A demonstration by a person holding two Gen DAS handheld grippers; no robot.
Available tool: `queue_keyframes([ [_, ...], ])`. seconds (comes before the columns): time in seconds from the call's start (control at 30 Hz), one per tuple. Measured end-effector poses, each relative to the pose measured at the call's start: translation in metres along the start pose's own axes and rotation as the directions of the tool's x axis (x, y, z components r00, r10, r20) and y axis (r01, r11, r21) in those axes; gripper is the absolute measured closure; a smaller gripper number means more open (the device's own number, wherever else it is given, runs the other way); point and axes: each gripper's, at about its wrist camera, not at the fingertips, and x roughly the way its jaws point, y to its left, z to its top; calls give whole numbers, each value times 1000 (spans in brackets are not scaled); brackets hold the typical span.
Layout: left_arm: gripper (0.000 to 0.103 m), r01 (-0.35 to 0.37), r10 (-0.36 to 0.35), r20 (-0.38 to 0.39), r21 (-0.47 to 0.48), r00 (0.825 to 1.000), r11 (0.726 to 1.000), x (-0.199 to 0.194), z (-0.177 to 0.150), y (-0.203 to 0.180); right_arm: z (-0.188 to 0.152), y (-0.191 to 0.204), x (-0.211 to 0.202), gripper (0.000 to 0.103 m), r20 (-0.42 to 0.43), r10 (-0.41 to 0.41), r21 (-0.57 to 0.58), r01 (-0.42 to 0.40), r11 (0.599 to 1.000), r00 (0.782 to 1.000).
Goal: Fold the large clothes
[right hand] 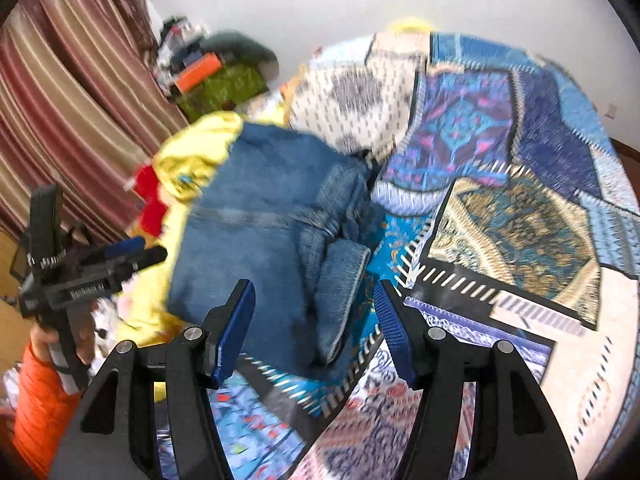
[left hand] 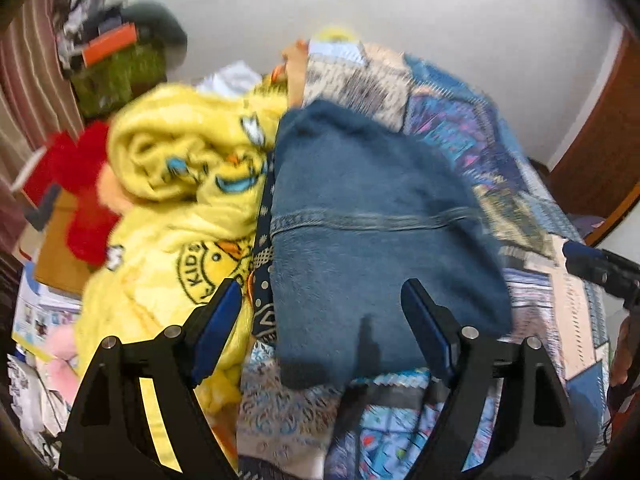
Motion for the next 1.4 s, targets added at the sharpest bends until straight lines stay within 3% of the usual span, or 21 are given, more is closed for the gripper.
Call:
queue_keyframes([
  [0.2,21,26,-32,184,31,982,999,-100,-3,-30,-6,35,-87,45,151,37,-66,-28,997,988],
  [0.37,21,63,-77,353,50,932,997,-188,-17,-54,-21,71,-161,45,308,90,-136,-49,989,947],
  [0.57,21,49,-93,571,92,815,995,-280,-61,-83,-55,108,-232,45,484,155,-212,-56,976,861],
  [0.73,21,-55,-10,696,71,718,996,-316,-106,-104,-86,128,-258,44,579,147,-225,-17,974,802],
  [0.8,21,-106,28,726,62,687,992,-322,-122,-112,-97,135,-263,41,606,128,-227,16,974,785],
  [0.87,21,-127,38,741,64,670,990,-323,-133,-118,-109,142,-264,30,631,103,-223,52,974,769],
  [0.97,12,-120,34,745,62,666,991,-322,-144,-121,-120,143,-263,19,664,67,-196,86,977,745],
  [1.1,5,-111,45,740,41,672,993,-319,-149,-122,-123,138,-259,0,660,36,-157,91,983,750],
  [1.27,1,-88,43,732,24,680,996,-317,-155,-120,-127,133,-258,0,660,-27,-119,140,983,750],
  [1.4,1,-91,45,727,24,685,996,-316,-157,-122,-128,132,-261,0,658,-24,-120,137,983,753],
])
